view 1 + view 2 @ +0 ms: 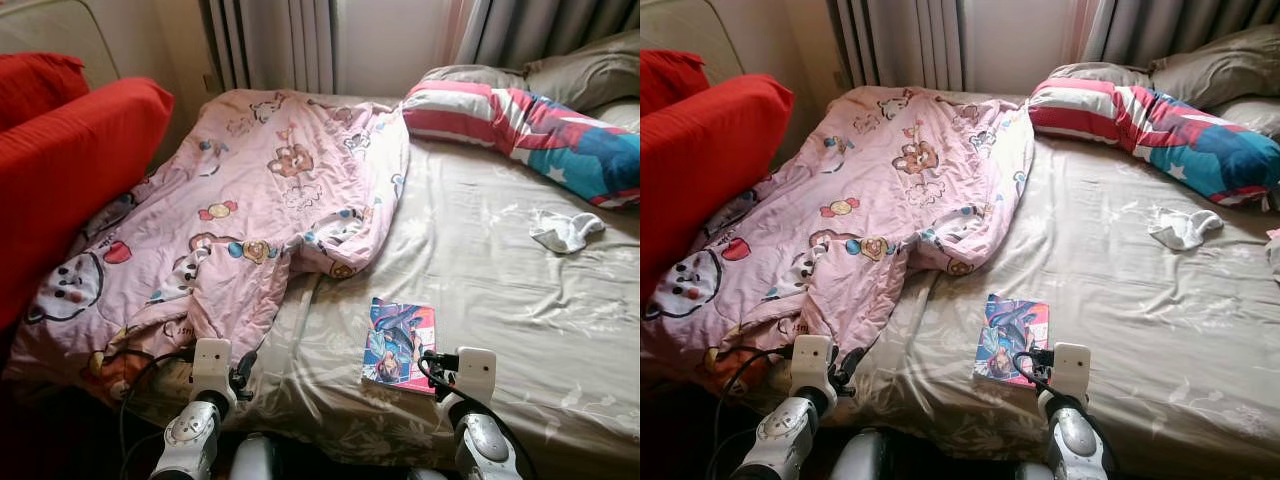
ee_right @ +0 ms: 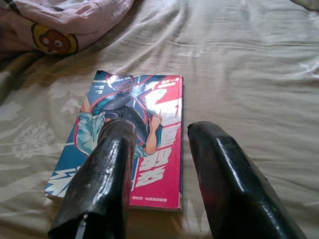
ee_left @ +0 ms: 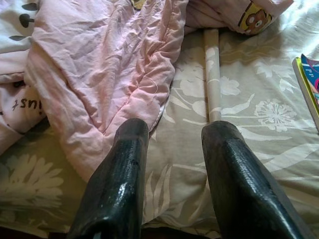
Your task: Clean up the room
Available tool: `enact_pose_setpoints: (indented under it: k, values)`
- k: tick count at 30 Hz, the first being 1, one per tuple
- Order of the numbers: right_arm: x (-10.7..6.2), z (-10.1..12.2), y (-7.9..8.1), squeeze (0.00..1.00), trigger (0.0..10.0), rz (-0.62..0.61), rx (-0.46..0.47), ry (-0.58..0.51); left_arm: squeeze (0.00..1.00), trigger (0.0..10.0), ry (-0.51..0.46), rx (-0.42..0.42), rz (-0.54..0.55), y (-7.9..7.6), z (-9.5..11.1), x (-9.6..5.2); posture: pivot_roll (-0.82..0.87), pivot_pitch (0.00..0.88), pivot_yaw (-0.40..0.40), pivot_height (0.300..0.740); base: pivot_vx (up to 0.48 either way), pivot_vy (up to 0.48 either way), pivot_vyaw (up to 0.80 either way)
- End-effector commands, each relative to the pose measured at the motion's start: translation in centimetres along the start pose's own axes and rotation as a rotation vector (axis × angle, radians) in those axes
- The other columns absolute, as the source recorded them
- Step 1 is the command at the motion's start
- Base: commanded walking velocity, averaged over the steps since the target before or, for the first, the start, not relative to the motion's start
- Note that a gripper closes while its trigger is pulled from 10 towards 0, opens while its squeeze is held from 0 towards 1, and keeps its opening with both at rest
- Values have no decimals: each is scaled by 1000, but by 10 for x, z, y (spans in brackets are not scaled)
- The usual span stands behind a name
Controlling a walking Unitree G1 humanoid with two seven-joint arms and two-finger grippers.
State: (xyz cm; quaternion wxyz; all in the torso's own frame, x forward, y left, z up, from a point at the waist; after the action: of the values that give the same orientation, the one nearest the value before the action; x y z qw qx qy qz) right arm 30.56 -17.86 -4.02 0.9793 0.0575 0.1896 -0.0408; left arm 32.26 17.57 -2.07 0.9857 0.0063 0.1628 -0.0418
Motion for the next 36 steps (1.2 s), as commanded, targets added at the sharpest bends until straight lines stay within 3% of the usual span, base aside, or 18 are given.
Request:
enact_pose_setpoints:
  k: [1, 9, 36]
  values:
    - [1, 0, 1, 0, 10000, 5, 1, 7, 0, 10000, 7, 0, 0, 2, 0, 1, -44, 53, 35, 642, 0, 0, 0]
    - [1, -4, 3, 0, 10000, 3, -3, 31, 0, 10000, 9, -1, -4, 1, 0, 1, -44, 57, 36, 618, 0, 0, 0]
    - [0, -13, 8, 0, 10000, 24, -19, 87, 0, 10000, 33, 0, -27, -3, -4, 1, -43, 66, 37, 603, 0, 0, 0]
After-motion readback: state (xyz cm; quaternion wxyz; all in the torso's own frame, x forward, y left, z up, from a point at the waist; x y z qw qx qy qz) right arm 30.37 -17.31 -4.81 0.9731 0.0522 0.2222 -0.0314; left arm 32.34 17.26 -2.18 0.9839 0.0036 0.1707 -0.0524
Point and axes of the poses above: a point about 5 cm out from each wrist's last joint towards the gripper, its own x axis pointing out of the wrist towards the gripper, its own z axis along the axis of the wrist's last joint, y = z × x, the point moved 5 cm from there along x, pointing out of the wrist towards the gripper, and after that the axes turned 2 degrees about x, right-handed, at the moved point
